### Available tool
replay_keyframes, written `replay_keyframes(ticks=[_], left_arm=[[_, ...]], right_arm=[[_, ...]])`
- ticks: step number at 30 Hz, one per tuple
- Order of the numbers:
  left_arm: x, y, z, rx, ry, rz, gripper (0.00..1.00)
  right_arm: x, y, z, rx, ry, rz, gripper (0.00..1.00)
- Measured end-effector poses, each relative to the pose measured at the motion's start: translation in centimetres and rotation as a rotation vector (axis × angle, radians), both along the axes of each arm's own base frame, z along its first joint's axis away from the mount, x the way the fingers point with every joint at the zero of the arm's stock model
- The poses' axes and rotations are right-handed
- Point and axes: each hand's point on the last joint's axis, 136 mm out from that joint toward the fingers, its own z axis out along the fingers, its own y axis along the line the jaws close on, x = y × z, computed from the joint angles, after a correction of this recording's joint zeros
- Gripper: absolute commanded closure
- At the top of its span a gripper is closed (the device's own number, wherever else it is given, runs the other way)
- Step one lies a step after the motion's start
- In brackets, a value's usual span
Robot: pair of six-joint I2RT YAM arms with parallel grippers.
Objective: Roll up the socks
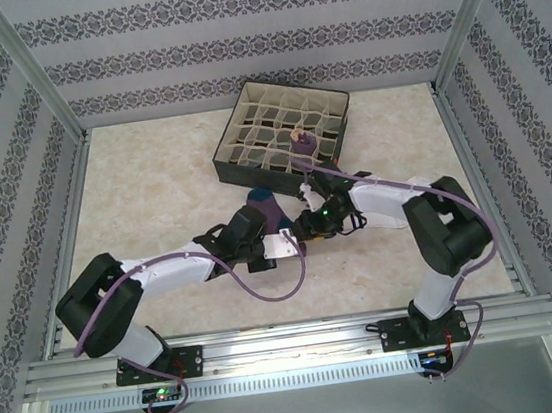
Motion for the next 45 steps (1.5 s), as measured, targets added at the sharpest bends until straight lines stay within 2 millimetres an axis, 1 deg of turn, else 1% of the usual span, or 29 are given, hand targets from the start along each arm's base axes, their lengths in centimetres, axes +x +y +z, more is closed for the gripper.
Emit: replay_keyframes(ticks=[3,6,9,13,17,21,25,28,31,36,38,40,41,43,45], left_arm=[[-1.3,-0.2,0.3,-0.041,0.108,0.03,1.0],[-2.4,-0.1,-0.4,-0.052,0.218,0.073,1.0],[-3.3,0.0,-1.5,-0.052,0.318,0.113,1.0],[-4.3,-0.2,-3.0,-0.052,0.431,0.152,1.0],[-4.5,-0.3,-3.2,-0.078,0.5,0.186,1.0],[-4.1,-0.1,-3.3,-0.118,0.582,0.232,1.0],[-3.5,0.0,-3.4,-0.167,0.686,0.281,1.0],[-3.0,0.2,-3.4,-0.206,0.773,0.326,1.0],[-2.6,0.3,-3.4,-0.24,0.851,0.368,1.0],[-2.4,0.4,-3.5,-0.267,0.936,0.407,1.0],[-2.4,0.5,-3.5,-0.276,0.96,0.419,1.0],[-2.3,0.5,-3.6,-0.286,0.981,0.429,1.0],[-2.2,0.6,-3.6,-0.29,0.99,0.431,1.0],[-2.2,0.6,-3.5,-0.298,0.996,0.431,0.9],[-2.2,0.6,-3.5,-0.315,0.982,0.424,0.82]], right_arm=[[0.8,-0.1,1.7,0.03,-0.062,-0.021,0.6],[1.3,0.4,3.1,0.069,-0.118,-0.024,0.65],[1.1,1.1,3.5,0.105,-0.137,-0.011,0.69],[-0.5,2.5,3.1,0.134,-0.128,0.043,0.69],[-2.6,3.3,2.1,0.155,-0.097,0.097,0.66],[-3.8,3.3,0.6,0.167,-0.052,0.121,0.64],[-4.4,3.4,-0.5,0.175,-0.023,0.134,0.61],[-4.4,3.5,-0.6,0.183,-0.034,0.145,0.59],[-4.6,3.6,-0.7,0.176,-0.055,0.171,0.59],[-4.8,3.9,-1.2,0.104,-0.119,0.233,0.62],[-4.8,4.1,-1.3,0.082,-0.142,0.252,0.66],[-4.8,4.2,-1.5,0.068,-0.163,0.269,0.77],[-4.8,4.2,-1.5,0.057,-0.169,0.272,0.84],[-4.7,4.1,-1.5,0.042,-0.175,0.269,0.93],[-4.6,4.2,-1.4,0.026,-0.177,0.274,0.97]])
